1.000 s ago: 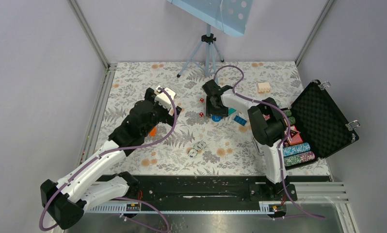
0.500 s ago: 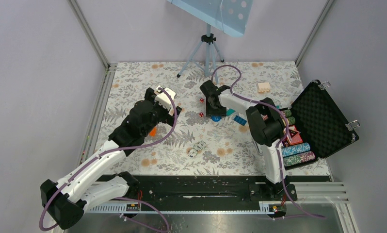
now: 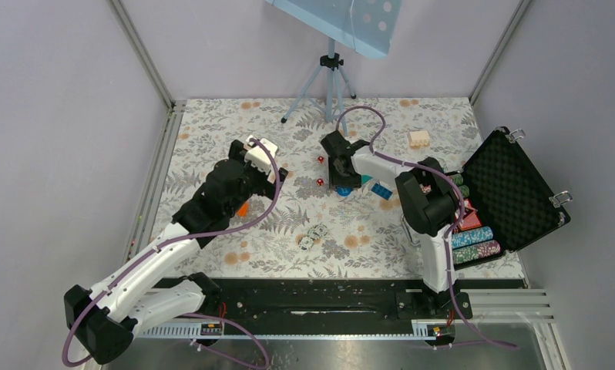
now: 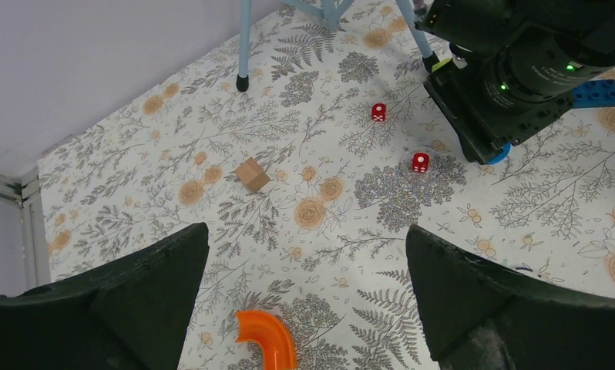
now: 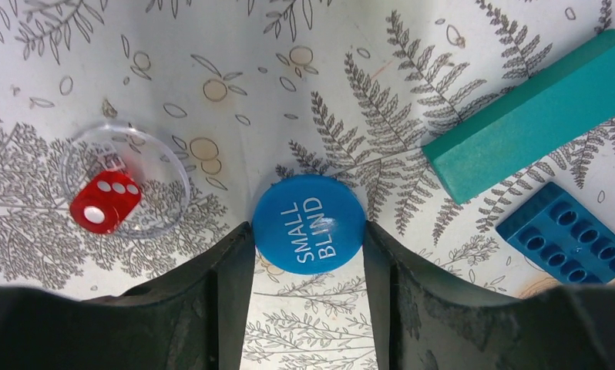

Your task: Pack up texas hold em set

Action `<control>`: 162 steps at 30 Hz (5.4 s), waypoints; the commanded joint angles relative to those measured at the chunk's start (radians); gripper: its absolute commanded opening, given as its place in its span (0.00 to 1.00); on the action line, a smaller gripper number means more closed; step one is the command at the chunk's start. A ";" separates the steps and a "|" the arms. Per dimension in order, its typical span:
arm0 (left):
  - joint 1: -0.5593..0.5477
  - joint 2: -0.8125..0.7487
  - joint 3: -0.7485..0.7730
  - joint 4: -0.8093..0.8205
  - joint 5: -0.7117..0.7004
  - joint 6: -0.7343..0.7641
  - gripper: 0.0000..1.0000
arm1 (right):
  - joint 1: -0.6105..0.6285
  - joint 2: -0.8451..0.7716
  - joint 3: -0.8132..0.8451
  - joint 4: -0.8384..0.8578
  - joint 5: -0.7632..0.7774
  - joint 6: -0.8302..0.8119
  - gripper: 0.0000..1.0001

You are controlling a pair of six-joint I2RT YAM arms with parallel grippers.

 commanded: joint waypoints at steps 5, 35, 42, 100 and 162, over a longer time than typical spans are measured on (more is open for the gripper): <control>0.091 -0.022 0.077 0.031 0.026 -0.193 0.99 | 0.011 -0.122 -0.079 0.046 -0.053 -0.060 0.47; 0.464 0.106 -0.123 0.347 0.666 -1.074 0.99 | 0.089 -0.363 -0.340 0.142 -0.041 -0.075 0.47; 0.516 0.282 -0.053 0.342 0.909 -1.108 0.98 | 0.111 -0.371 -0.306 0.119 -0.026 -0.109 0.47; 0.283 0.681 -0.072 0.713 1.080 -1.414 0.55 | 0.312 -0.417 -0.031 0.001 -0.051 -0.277 0.46; 0.236 0.572 -0.216 1.483 0.952 -1.744 0.00 | 0.084 -0.912 -0.499 0.556 -0.535 0.233 0.57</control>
